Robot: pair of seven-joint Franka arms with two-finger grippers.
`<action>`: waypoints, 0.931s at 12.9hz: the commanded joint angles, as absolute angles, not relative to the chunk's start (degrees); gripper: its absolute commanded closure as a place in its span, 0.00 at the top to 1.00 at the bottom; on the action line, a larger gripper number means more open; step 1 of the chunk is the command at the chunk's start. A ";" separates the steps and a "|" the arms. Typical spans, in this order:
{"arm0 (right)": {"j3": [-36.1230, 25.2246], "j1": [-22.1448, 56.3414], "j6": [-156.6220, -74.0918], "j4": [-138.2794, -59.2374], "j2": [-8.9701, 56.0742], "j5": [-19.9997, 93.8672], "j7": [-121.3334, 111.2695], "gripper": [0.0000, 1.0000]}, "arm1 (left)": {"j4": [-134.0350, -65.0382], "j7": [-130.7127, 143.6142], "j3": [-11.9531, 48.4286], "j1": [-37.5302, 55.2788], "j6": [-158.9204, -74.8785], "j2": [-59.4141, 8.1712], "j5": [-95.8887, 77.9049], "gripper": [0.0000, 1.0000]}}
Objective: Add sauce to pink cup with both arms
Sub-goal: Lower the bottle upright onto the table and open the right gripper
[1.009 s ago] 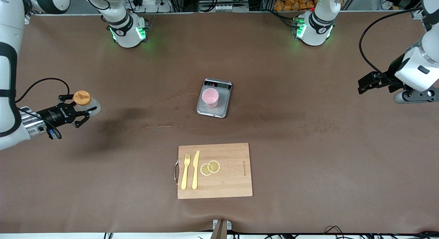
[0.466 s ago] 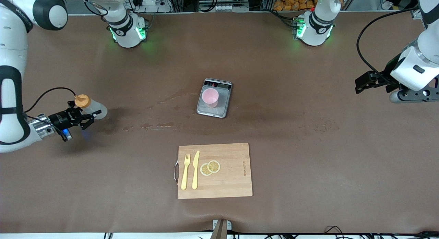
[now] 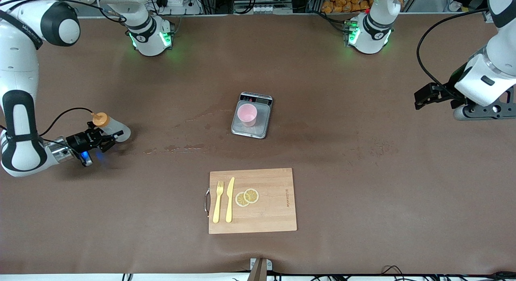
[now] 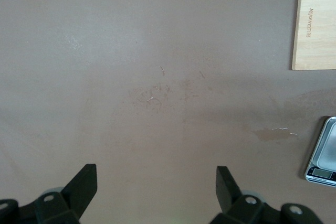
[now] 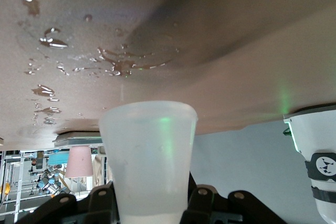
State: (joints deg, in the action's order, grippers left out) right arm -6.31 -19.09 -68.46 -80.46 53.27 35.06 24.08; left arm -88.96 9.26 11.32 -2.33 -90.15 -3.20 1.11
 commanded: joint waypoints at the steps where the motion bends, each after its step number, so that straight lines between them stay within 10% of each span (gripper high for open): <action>1: -5.45 -19.86 -68.02 -79.89 53.43 35.86 23.91 0.08 | -88.95 9.67 11.34 -2.02 -89.82 -2.81 0.97 1.00; 3: -5.45 -19.78 -68.20 -79.89 53.44 35.86 23.82 0.12 | -89.03 9.67 11.34 -2.11 -89.82 -2.81 0.97 1.00; 7: -5.45 -19.25 -68.91 -79.89 53.70 35.68 23.91 0.52 | -89.03 9.67 11.34 -2.02 -90.09 -2.90 0.97 1.00; 12: -5.45 -19.16 -69.08 -79.89 53.88 35.68 23.91 0.67 | -89.12 9.67 11.34 -2.02 -90.18 -2.90 0.97 1.00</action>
